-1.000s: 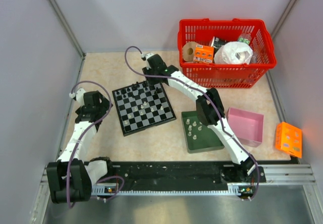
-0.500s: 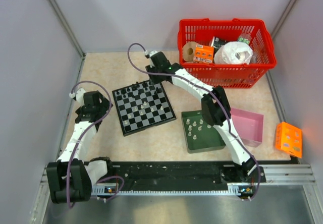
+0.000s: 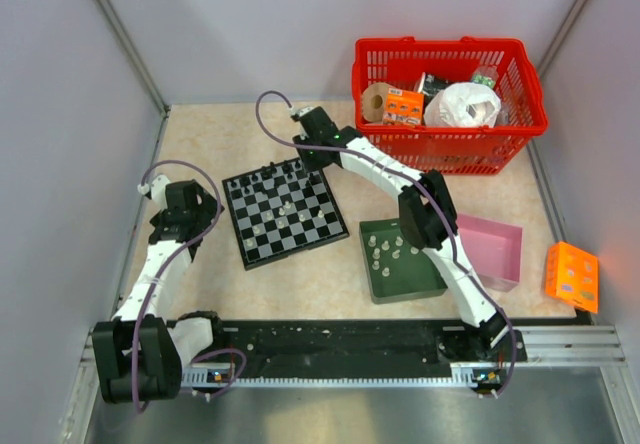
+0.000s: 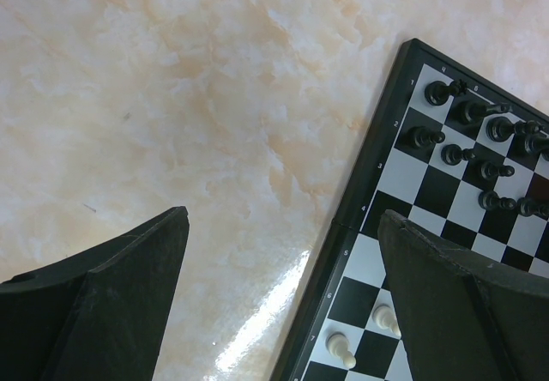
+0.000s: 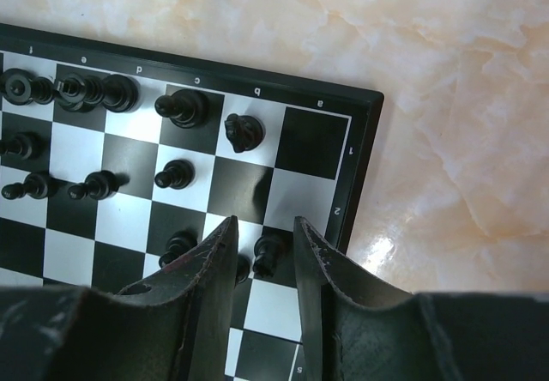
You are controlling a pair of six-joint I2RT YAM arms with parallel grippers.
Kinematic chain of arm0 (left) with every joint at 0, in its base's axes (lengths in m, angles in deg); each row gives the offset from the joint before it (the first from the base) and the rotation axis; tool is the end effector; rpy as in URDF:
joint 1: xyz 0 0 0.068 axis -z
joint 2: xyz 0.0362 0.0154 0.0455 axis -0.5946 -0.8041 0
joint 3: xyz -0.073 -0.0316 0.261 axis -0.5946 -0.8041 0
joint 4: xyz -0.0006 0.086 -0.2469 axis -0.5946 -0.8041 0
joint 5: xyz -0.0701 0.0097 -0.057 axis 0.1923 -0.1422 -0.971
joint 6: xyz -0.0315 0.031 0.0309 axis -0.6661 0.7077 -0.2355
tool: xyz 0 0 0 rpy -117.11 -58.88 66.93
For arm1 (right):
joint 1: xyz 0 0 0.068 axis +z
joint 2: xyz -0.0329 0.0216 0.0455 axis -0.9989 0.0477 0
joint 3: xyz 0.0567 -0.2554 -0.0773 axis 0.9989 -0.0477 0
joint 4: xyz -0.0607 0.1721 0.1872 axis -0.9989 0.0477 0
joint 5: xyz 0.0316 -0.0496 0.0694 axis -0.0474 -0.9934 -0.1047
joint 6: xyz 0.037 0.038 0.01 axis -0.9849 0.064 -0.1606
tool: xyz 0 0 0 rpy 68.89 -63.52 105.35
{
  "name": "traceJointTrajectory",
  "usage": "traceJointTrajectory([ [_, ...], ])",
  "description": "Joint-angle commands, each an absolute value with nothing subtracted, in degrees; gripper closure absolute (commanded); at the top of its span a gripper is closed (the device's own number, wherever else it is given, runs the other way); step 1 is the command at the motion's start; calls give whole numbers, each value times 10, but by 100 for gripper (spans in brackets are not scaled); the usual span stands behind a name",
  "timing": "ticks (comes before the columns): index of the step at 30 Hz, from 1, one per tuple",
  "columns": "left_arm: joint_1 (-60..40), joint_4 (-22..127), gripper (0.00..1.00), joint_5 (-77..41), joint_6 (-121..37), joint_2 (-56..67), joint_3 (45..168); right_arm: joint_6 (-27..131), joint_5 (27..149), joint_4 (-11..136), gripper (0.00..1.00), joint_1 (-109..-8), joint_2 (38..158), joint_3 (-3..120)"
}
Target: Set up the chess pieces on the board
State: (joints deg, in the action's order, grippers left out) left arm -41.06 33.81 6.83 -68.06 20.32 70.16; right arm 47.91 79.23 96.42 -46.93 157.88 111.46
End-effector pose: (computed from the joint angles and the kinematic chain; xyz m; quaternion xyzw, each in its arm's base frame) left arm 0.2182 0.0278 0.2227 -0.3789 0.8222 0.0141 0.4246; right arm 0.4212 0.3565 0.2068 -0.2302 0.9008 0.1487 0.3367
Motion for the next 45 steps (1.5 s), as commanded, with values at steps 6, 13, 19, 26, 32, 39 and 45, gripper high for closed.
traceJointTrajectory([
  [6, -412, 348, 3, 66, -683, 212, 721, 463, 795, 976, 69, -473, 1547, 1102],
  [13, -413, 348, 3, 68, -683, 214, 720, 465, 794, 978, 74, -474, 1547, 1101],
  [19, -413, 349, 3, 68, -682, 212, 719, 469, 790, 979, 85, -473, 1549, 1107],
  [26, -413, 350, 3, 66, -682, 209, 720, 469, 768, 973, 87, -477, 1573, 1159],
  [32, -412, 349, 3, 68, -682, 212, 719, 462, 771, 949, 88, -489, 1605, 1201],
  [39, -413, 348, 3, 71, -680, 209, 722, 459, 784, 937, 88, -496, 1641, 1228],
  [45, -413, 347, 3, 72, -680, 209, 722, 459, 793, 926, 88, -496, 1662, 1244],
])
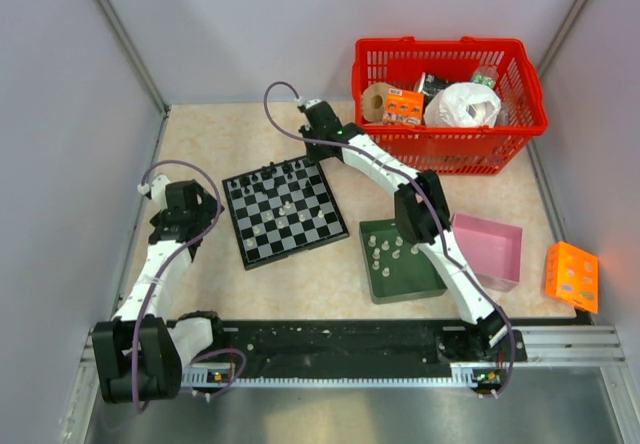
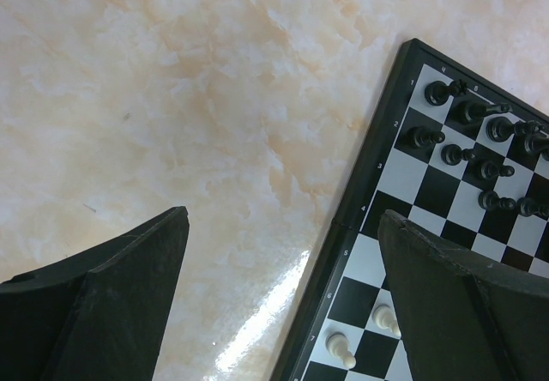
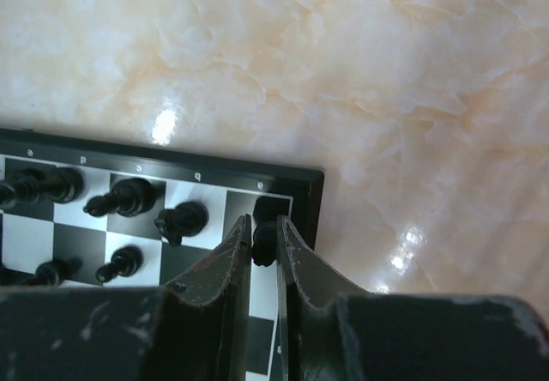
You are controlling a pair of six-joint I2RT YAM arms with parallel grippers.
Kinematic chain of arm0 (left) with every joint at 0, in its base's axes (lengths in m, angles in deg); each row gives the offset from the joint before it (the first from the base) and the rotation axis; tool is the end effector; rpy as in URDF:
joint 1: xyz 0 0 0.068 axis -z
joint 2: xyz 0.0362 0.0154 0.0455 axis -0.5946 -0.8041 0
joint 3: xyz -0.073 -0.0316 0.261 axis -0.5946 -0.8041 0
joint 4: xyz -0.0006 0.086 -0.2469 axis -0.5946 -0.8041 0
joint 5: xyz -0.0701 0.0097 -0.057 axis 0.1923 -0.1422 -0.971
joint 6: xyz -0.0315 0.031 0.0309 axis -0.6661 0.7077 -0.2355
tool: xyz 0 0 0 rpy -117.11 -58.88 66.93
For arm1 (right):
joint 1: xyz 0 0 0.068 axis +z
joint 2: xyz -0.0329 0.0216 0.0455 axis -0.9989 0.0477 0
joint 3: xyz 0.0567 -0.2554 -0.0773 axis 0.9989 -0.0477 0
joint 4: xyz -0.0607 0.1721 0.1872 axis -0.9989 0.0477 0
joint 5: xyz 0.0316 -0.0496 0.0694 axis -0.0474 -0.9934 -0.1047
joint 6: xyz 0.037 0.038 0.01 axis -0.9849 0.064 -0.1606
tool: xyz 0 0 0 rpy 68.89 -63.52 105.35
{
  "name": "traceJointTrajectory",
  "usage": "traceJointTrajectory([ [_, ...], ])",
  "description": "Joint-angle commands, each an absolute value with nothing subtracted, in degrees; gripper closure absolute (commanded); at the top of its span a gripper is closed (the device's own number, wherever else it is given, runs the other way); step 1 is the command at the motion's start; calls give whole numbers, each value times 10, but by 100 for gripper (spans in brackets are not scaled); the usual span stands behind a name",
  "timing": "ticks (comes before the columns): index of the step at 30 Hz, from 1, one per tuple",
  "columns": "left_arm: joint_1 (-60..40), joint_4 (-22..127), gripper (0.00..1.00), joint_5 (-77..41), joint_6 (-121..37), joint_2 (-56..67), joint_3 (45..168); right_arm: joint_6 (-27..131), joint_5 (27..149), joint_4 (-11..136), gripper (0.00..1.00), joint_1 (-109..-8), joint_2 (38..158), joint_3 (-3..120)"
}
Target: Set up the chess pieces on the board
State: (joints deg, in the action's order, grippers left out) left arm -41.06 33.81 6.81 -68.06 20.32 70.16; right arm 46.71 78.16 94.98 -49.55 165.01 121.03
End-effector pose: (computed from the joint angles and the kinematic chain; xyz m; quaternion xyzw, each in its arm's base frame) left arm 0.2182 0.0278 0.2227 -0.3789 0.8222 0.0139 0.4245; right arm 0.4563 0.3509 0.1961 -0.1932 0.8961 0.1501 0.3703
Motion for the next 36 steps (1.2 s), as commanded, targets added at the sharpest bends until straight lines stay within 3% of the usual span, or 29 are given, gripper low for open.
traceJointTrajectory([
  [1, -413, 346, 3, 72, -680, 209, 723, 460, 794, 925, 88, -496, 1662, 1244],
  [12, -413, 346, 3, 70, -681, 209, 721, 454, 804, 924, 85, -496, 1667, 1238],
  [16, -413, 345, 3, 69, -680, 209, 721, 455, 818, 927, 76, -496, 1662, 1238],
  [22, -413, 344, 3, 69, -680, 212, 721, 486, 789, 940, 53, -497, 1610, 1258],
  [36, -413, 347, 3, 64, -682, 213, 719, 465, 848, 945, 54, -475, 1516, 1091],
])
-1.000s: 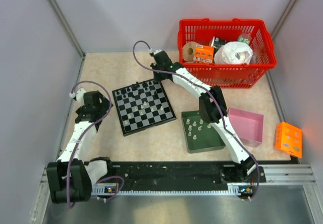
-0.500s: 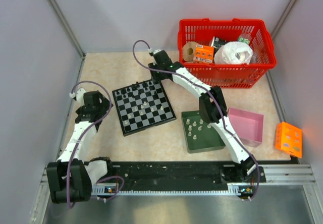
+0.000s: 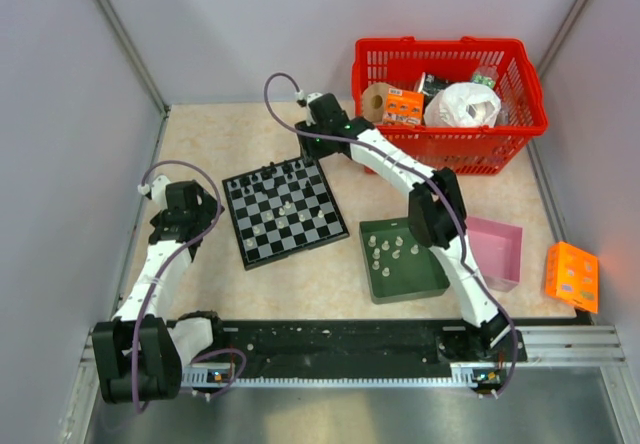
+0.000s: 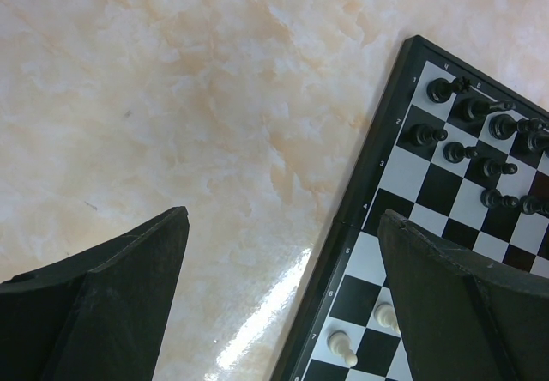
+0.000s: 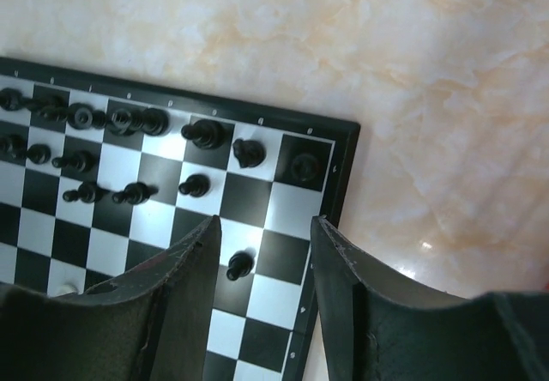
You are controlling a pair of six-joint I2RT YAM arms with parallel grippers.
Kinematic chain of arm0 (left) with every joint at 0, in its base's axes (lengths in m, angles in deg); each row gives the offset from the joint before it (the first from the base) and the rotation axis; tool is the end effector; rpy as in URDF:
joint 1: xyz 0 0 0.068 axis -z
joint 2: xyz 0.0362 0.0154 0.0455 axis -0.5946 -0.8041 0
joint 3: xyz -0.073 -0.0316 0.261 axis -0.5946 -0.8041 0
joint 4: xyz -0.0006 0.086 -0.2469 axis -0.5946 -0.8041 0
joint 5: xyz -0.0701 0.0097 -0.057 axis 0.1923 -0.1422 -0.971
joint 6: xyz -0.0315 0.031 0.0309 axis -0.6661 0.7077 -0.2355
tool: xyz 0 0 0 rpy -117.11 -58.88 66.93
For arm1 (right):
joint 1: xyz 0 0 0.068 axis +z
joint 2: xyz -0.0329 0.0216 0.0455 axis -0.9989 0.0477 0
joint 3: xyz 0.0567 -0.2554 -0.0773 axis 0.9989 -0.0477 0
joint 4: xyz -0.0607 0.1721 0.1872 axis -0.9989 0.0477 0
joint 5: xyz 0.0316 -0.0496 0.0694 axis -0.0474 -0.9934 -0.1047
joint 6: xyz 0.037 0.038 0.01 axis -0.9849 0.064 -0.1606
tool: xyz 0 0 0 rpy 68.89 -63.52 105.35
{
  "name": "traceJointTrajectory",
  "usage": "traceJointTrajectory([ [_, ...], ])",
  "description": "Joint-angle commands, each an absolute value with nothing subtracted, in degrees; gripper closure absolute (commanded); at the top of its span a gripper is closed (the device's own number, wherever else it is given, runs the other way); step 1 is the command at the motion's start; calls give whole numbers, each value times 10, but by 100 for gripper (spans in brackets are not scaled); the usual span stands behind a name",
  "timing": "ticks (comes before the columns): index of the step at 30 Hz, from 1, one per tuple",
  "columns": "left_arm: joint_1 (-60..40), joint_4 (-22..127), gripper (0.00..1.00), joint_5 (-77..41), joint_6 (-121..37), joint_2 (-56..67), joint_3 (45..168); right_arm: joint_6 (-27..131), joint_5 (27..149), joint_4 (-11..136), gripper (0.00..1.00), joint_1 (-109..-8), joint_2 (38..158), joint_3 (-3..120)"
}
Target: Set up the chess pieces on the board
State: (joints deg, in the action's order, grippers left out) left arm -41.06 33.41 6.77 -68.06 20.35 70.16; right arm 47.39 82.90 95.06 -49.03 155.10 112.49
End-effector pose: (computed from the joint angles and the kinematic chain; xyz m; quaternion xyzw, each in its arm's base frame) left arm 0.2176 0.0278 0.2223 -0.3788 0.8237 0.0146 0.4217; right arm 0.4307 0.3411 0.2403 -0.2177 0.8858 0.1883 0.3639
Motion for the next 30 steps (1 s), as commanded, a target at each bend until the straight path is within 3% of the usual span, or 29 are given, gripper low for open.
traceJointTrajectory([
  [1, -413, 347, 3, 64, -683, 213, 719, 462, 852, 945, 55, -471, 1516, 1085],
  [24, -413, 348, 3, 64, -685, 214, 715, 452, 842, 950, 68, -453, 1525, 1041],
  [28, -413, 347, 3, 66, -685, 215, 715, 454, 837, 953, 82, -453, 1530, 1050],
  [30, -412, 346, 3, 66, -683, 215, 715, 459, 836, 959, 84, -452, 1533, 1057],
])
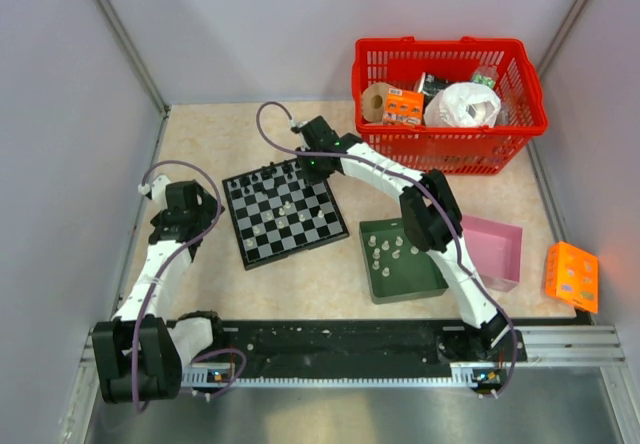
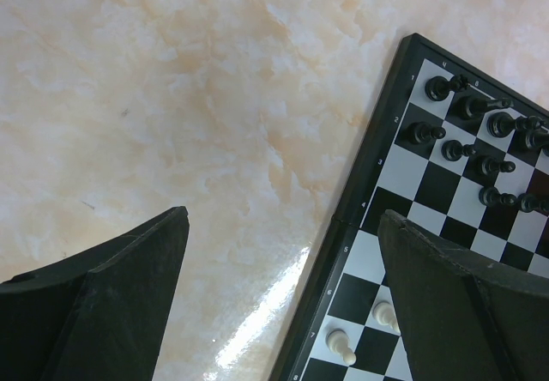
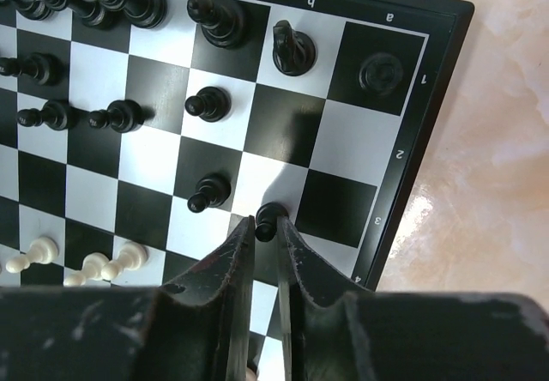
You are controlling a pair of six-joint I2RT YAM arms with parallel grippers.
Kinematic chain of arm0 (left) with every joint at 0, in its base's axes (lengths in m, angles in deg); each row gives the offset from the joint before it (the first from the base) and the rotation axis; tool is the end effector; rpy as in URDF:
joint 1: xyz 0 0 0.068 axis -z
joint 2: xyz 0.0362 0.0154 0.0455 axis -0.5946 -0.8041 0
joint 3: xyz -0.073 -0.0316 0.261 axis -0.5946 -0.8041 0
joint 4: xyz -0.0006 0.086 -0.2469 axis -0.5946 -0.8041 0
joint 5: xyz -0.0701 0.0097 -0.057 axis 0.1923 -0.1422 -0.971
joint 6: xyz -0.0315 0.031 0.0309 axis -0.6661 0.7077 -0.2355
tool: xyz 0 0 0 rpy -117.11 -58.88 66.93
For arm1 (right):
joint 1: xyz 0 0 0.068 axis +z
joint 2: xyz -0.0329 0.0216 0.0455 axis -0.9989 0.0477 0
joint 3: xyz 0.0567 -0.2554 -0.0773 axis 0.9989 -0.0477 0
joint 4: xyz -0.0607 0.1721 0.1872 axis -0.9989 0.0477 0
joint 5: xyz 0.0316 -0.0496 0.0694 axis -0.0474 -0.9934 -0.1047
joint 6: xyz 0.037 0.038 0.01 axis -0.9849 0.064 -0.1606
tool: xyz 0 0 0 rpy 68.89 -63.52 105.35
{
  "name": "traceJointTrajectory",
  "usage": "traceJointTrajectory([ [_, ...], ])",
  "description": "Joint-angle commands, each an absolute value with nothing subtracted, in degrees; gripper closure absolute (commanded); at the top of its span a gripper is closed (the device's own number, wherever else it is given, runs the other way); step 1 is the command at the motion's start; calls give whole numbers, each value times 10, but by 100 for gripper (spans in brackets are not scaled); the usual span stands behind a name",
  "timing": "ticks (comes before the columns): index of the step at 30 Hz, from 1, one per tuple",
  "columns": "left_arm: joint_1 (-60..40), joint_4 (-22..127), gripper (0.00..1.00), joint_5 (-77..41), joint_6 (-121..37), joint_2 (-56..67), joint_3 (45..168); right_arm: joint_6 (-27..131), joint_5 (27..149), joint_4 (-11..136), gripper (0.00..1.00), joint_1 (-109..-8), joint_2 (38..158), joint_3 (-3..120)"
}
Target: Set up the chess pieces on the board
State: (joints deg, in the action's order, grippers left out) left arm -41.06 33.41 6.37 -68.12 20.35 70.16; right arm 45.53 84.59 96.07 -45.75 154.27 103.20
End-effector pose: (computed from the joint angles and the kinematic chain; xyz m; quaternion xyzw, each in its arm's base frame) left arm 0.2177 0.0275 0.2222 -0.3781 0.8244 0.0113 0.4210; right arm 0.3985 0.3560 0.1935 -0.2394 0.9116 0.1818 0.2803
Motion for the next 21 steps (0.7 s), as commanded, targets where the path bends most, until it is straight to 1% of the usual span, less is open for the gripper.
traceJointTrajectory([
  [1, -413, 346, 3, 67, -684, 215, 715, 461, 835, 961, 87, -453, 1534, 1061],
  [2, -413, 346, 3, 67, -683, 215, 715, 462, 833, 963, 90, -453, 1537, 1065],
  [5, -413, 345, 3, 69, -681, 215, 714, 464, 815, 964, 94, -455, 1541, 1077],
  [13, -413, 346, 3, 69, -682, 214, 716, 451, 810, 964, 94, -479, 1569, 1136],
  [21, -413, 345, 3, 68, -682, 212, 717, 447, 796, 967, 94, -489, 1593, 1146],
])
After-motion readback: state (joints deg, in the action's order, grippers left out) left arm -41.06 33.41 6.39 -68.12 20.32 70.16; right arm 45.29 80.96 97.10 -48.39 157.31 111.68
